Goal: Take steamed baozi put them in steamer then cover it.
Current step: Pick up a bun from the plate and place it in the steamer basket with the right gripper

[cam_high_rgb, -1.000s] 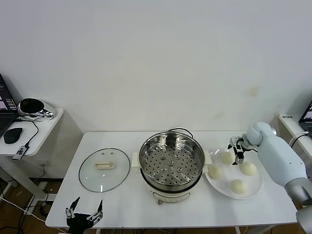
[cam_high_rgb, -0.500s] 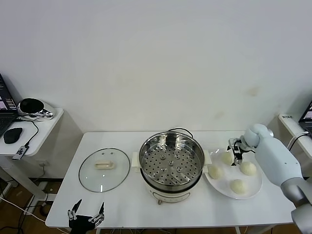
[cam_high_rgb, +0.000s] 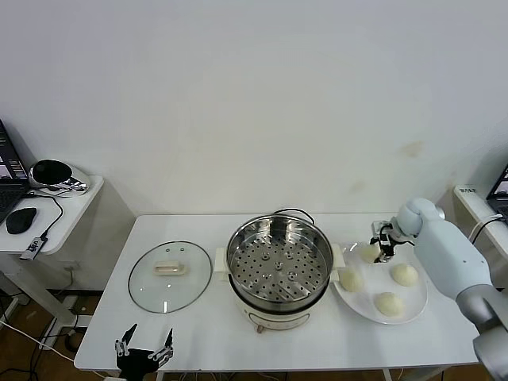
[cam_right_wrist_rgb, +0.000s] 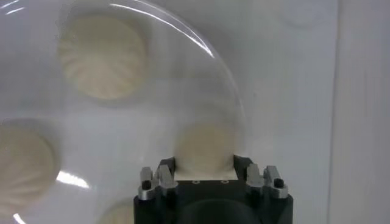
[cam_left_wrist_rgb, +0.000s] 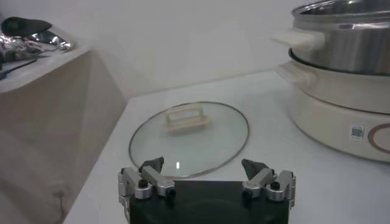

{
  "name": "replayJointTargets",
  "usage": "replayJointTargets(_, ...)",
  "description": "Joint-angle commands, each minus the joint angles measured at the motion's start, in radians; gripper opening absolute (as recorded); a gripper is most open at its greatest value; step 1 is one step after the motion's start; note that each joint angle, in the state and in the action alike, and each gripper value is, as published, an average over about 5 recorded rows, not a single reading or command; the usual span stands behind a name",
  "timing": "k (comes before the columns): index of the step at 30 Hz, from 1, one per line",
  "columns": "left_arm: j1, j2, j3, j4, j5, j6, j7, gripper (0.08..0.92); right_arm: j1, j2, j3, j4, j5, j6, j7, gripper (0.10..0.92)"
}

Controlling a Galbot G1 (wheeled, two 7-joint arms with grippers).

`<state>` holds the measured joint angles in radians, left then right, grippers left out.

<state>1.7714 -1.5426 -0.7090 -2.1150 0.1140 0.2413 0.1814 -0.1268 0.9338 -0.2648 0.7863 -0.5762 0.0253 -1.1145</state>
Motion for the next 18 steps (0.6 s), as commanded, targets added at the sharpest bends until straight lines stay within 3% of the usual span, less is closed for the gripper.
replayJointTargets(1,-0.011,0.001,0.0,0.008,0.001,0.001,0.0,0.823,0.115,-0.075,-0.13,0.086,0.191,-0.052,-0.03,0.585)
replayJointTargets(13,-0.055,0.019,0.0,0.022,-0.017,0.039,-0.002,0.823,0.548,-0.057,-0.56,0.272,0.543,-0.134,-0.136,0.585)
replayJointTargets(16,-0.056,0.022,0.003,0.014,-0.02,0.038,0.0,0.823,0.61,-0.009,-0.612,0.282,0.637,-0.094,-0.196,0.585)
replayJointTargets(18,-0.056,0.023,0.004,0.006,-0.023,0.038,0.0,0.823,0.616,0.042,-0.609,0.255,0.68,0.018,-0.245,0.585)
